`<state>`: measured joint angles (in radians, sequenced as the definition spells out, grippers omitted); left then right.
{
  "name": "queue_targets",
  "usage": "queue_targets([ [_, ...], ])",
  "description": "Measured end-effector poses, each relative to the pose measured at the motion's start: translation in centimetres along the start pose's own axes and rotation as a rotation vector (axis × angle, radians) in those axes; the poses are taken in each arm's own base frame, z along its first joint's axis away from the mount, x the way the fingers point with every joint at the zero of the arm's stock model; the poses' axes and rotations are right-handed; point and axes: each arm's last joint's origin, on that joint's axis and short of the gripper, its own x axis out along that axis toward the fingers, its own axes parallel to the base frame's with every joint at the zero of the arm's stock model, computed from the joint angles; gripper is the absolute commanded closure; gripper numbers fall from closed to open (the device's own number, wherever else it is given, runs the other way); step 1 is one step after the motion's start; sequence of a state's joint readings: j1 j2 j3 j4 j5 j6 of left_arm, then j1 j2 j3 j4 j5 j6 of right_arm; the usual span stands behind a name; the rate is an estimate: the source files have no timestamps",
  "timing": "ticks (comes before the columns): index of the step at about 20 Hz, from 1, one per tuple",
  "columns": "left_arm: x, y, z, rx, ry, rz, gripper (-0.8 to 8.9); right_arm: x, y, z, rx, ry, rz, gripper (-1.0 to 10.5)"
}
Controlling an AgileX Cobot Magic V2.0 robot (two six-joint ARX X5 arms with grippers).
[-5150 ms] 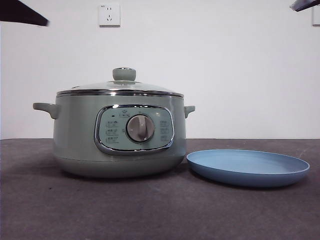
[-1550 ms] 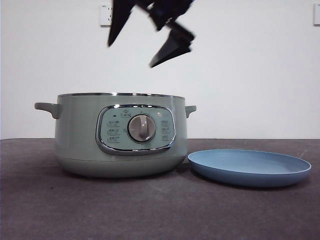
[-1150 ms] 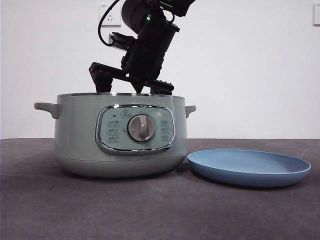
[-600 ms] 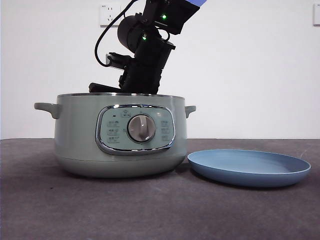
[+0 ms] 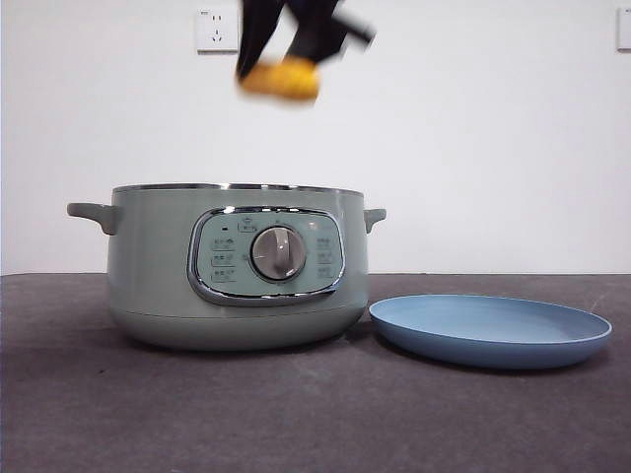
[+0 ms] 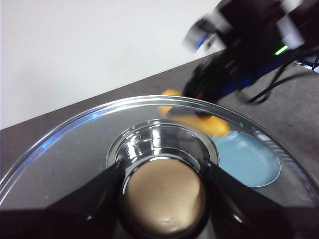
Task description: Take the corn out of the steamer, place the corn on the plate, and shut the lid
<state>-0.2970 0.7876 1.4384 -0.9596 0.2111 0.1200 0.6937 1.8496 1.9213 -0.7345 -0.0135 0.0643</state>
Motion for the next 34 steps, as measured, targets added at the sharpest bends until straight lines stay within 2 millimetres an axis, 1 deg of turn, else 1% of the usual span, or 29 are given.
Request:
queue_targets([
  [1,0.1,0.0,0.0,-0.001,0.001,0.0,8.22,-2.2,-0.6,0.2,-0.005,-0.003,-0.052,9.6],
  [2,0.2,0.1,0.0,-0.002,0.004,-0.001,8.22,-3.7,-1.6,0.1,-0.005,0.015,-0.091,9.6],
  [3,0.4,0.1,0.1,-0.003,0.008,-0.001,8.22,-4.6,-2.7,-0.1,0.004,0.038,-0.116,9.6],
  [5,0.6,0.1,0.1,-0.007,0.013,-0.002,8.22,-5.6,-5.2,-0.5,0.038,0.076,-0.171,9.6],
  [8,0.6,0.1,0.1,-0.012,0.015,-0.003,8.22,-5.9,-8.5,-1.4,0.095,0.12,-0.177,9.6],
  [9,0.6,0.1,0.1,-0.012,0.015,-0.003,8.22,-5.6,-9.4,-2.1,0.111,0.142,-0.179,9.6],
  [10,0.6,0.1,0.1,-0.013,0.015,-0.003,8.22,-4.6,-10.4,-3.3,0.125,0.168,-0.189,9.6],
  [11,0.6,0.1,0.1,-0.014,0.015,-0.003,8.22,-4.0,-10.8,-3.9,0.131,0.18,-0.19,9.6],
  [13,0.6,0.1,0.1,-0.019,0.015,-0.003,8.22,-1.8,-12.0,-6.5,0.154,0.223,-0.196,9.6],
  [16,0.6,0.1,0.1,-0.019,0.015,-0.003,8.22,1.0,-13.3,-10.4,0.186,0.244,-0.178,9.6],
  [18,0.6,0.1,0.1,-0.019,0.015,-0.003,8.22,2.6,-14.0,-13.5,0.215,0.255,-0.177,9.6],
  [20,0.8,0.2,0.1,-0.02,0.02,-0.003,8.22,3.6,-14.5,-16.0,0.232,0.258,-0.187,9.6],
  [22,1.2,0.3,0.1,-0.023,0.031,-0.004,8.22,4.3,-14.6,-17.7,0.237,0.244,-0.193,9.6],
  [24,1.8,0.4,0.2,-0.027,0.049,-0.006,8.22,4.8,-14.7,-19.2,0.238,0.22,-0.194,9.6],
  [27,2.4,0.5,0.2,-0.03,0.066,-0.008,8.22,5.3,-14.6,-20.7,0.244,0.182,-0.188,9.6],
  [30,2.7,0.6,0.2,-0.032,0.073,-0.009,8.22,5.7,-14.6,-21.3,0.254,0.183,-0.187,9.6],
  [33,2.9,0.7,0.2,-0.033,0.079,-0.01,8.22,6.8,-14.9,-22.0,0.272,0.201,-0.181,9.6],
  [34,3.0,0.7,0.2,-0.033,0.08,-0.011,8.22,6.8,-14.9,-22.0,0.275,0.195,-0.182,9.5],
])
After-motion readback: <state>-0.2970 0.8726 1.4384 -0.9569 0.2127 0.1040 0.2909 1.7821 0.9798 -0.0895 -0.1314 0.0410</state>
